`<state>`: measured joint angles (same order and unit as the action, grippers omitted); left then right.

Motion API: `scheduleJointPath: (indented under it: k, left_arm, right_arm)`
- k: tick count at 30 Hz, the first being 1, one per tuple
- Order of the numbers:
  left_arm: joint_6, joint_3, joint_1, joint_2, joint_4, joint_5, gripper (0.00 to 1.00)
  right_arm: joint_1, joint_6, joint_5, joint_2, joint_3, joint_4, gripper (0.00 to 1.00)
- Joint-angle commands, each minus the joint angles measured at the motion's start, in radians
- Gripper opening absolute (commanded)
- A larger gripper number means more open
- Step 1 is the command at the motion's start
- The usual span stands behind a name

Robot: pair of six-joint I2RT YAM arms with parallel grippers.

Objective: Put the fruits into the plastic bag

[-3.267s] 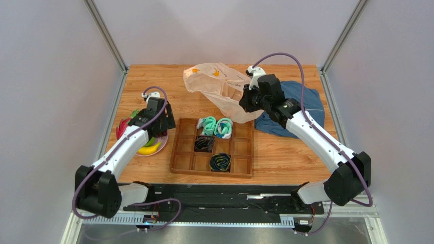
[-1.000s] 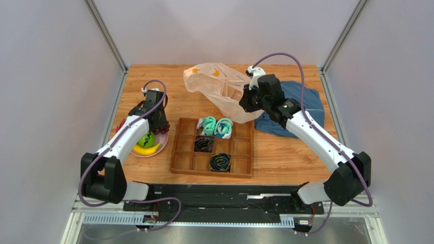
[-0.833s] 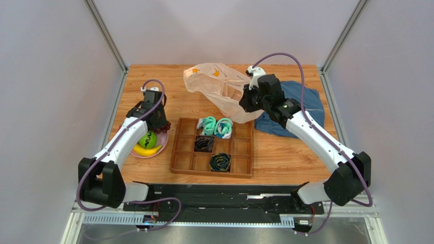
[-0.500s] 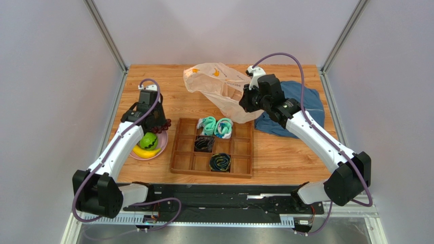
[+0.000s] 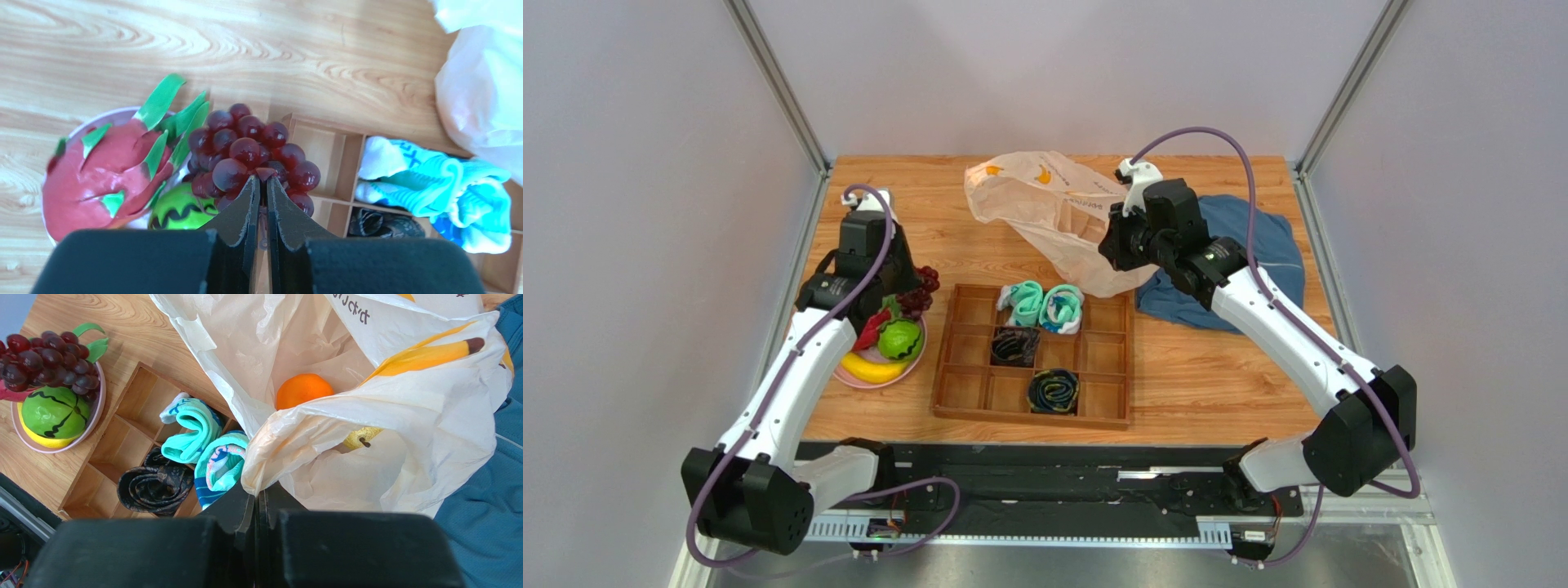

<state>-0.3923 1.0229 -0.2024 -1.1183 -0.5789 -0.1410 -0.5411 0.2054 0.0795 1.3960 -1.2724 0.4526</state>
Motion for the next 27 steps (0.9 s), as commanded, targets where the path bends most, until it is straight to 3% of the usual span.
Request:
scheduleJointPath:
  k: [1,12,18,27]
  left_arm:
    - [0.026,0.069,0.003,0.054,0.079,0.014,0.12]
    - [0.026,0.101,0.003,0.104,0.096,0.026,0.11]
    - [0.064,0.21,-0.006,0.101,0.119,0.173,0.11]
    - [0.081,0.468,-0.173,0.003,0.123,0.227,0.11]
  right_arm:
    - [-0.003,-0.008,-0.011,-0.015,-0.019,-0.026,0.04]
    - [-0.003,-0.008,-0.012,-0.018,-0.018,-0.023,0.04]
    - [-0.003,-0.006,-0.009,-0.02,-0.018,-0.026,0.04]
    - [-0.003,0.0,-0.011,-0.028,-0.018,-0.026,0.04]
